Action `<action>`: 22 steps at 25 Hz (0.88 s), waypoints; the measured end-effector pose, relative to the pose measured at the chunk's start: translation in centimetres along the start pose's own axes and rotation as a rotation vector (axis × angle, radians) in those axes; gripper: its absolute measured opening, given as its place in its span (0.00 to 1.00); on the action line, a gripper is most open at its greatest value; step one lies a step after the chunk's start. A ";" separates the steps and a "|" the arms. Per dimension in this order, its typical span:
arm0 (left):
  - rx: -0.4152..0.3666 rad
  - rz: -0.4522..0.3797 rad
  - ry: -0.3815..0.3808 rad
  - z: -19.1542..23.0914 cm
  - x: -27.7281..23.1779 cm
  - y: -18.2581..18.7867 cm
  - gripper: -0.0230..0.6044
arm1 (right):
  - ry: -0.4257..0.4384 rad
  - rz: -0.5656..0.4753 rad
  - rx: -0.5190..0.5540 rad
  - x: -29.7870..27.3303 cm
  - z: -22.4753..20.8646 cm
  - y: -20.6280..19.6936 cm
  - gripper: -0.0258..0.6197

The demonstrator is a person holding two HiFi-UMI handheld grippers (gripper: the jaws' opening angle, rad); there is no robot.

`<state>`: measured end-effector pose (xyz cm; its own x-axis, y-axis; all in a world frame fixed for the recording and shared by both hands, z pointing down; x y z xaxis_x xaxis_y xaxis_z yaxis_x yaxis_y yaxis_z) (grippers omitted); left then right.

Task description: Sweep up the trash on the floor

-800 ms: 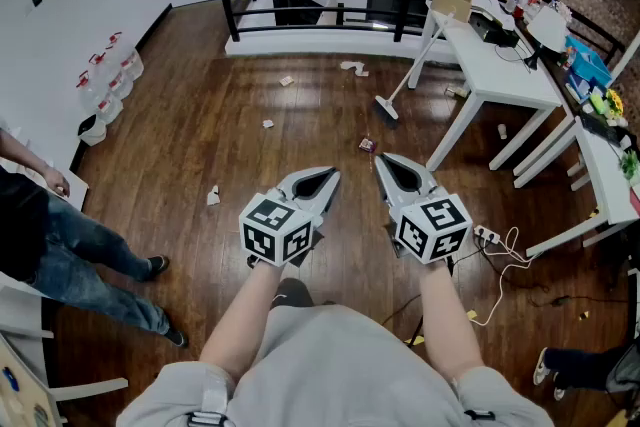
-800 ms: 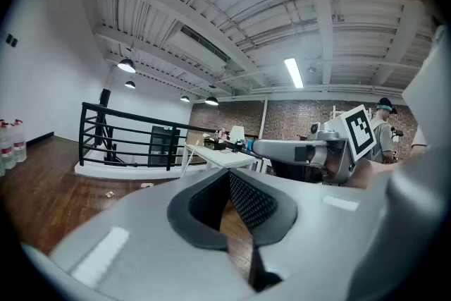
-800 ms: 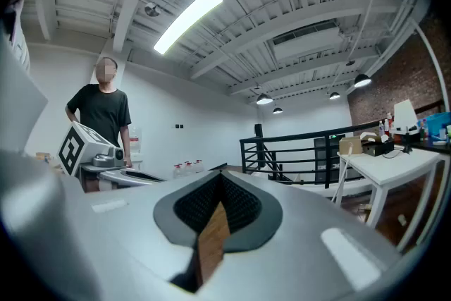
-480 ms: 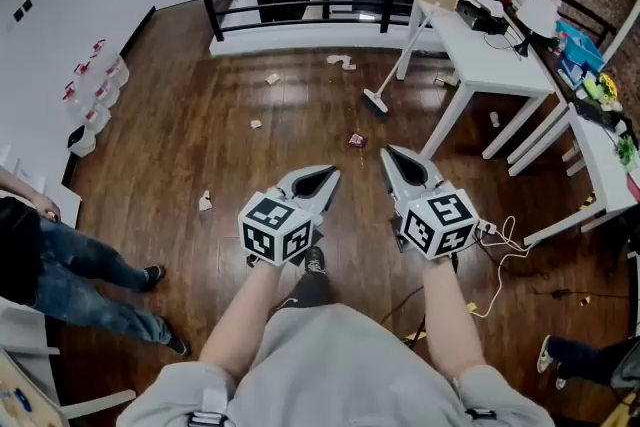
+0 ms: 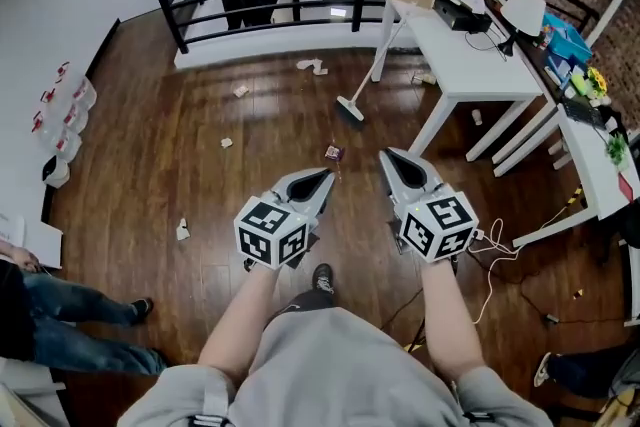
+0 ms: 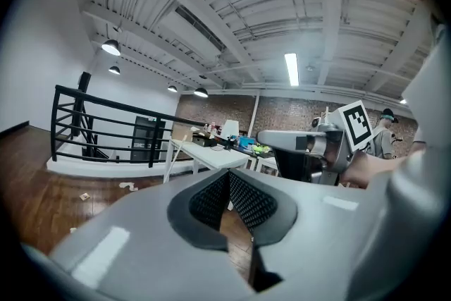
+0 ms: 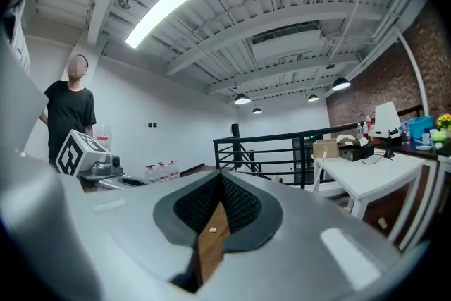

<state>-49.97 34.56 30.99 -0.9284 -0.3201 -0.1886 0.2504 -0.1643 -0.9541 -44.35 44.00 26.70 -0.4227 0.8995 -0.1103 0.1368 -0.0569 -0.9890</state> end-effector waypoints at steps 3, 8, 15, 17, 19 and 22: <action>-0.001 0.011 -0.019 2.0 -4.1 1.0 0.05 | -0.014 -0.005 0.002 -2.7 -3.4 1.1 0.04; -0.015 0.021 -0.056 3.8 -10.4 3.7 0.05 | -0.042 -0.009 0.002 -6.0 -9.1 3.1 0.04; -0.026 0.034 -0.046 5.8 -19.1 5.4 0.05 | -0.039 -0.008 -0.017 -9.4 -17.7 3.5 0.04; -0.021 0.037 -0.025 6.5 -22.0 5.8 0.05 | -0.024 -0.007 -0.017 -10.6 -20.6 3.6 0.04; -0.015 0.034 -0.001 6.9 -25.0 6.1 0.05 | -0.002 -0.005 -0.015 -11.6 -23.7 3.7 0.04; -0.002 0.025 0.044 7.0 -29.5 6.7 0.05 | 0.044 -0.003 -0.007 -12.9 -28.4 4.5 0.04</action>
<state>-18.96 36.34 31.82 -0.9330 -0.2830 -0.2223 0.2731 -0.1544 -0.9495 -12.84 44.45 26.53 -0.3834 0.9179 -0.1022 0.1422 -0.0507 -0.9885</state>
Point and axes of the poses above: the fingertips, and each gripper's own axes: x backward along the fingers, z to its left, y out of its top, the point moved 2 cm from there along x, backward along the fingers, and after that the axes turned 4 degrees about y, right-handed, at the moved point
